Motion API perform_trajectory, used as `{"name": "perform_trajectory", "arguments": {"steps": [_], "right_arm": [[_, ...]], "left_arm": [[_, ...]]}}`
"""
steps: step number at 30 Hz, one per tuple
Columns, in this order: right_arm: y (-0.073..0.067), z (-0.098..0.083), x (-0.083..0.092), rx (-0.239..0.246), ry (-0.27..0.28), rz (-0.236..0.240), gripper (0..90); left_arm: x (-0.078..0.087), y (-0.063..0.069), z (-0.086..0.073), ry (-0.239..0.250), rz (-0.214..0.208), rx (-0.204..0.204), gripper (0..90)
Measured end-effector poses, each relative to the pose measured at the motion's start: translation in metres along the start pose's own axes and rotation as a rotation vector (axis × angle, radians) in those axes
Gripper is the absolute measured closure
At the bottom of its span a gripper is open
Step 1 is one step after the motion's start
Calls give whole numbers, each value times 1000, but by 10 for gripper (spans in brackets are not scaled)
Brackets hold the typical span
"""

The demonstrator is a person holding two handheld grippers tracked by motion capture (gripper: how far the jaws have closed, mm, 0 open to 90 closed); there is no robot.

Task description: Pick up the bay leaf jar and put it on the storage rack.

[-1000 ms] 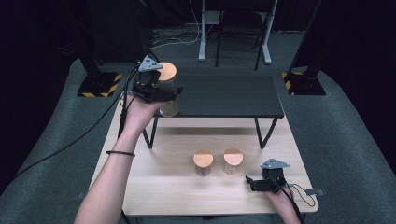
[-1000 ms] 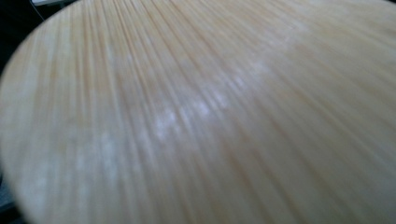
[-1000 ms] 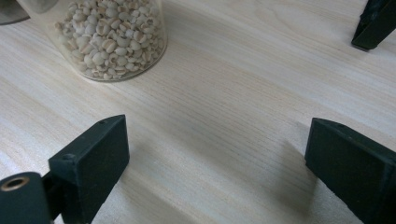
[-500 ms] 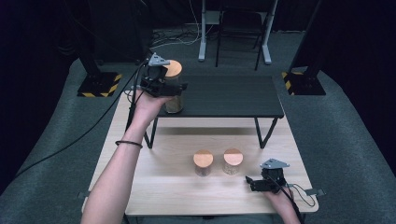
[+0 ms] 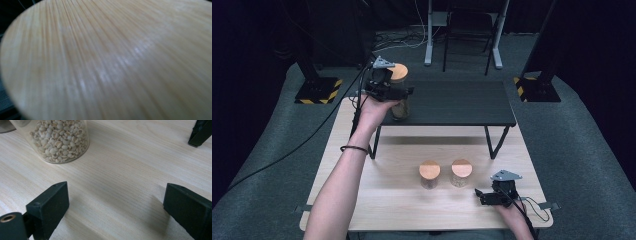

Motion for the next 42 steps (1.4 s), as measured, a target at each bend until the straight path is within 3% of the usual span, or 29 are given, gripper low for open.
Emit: {"name": "perform_trajectory", "arguments": {"steps": [6, 15, 20, 42], "right_arm": [[0, 0, 0, 0, 0, 0, 56], [0, 0, 0, -1, -1, -1, 57], [0, 0, 0, -1, -1, -1, 56], [0, 0, 0, -8, -2, -7, 56]], "left_arm": [[-1, 0, -2, 3, -2, 2, 239], [6, 0, -5, -16, 1, 28, 97], [16, 0, -9, -12, 23, 22, 21], [62, -10, -43, 2, 30, 10, 17]]}}
Point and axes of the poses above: each handheld gripper's, and its own axes: x roughly backward along the jaws, z roughly out of its top, y roughly to its right, the point moved 9 cm from there along -x, roughly forward along the jaws, and after that the axes turned 13 degrees about x, right-handed, at the moved point
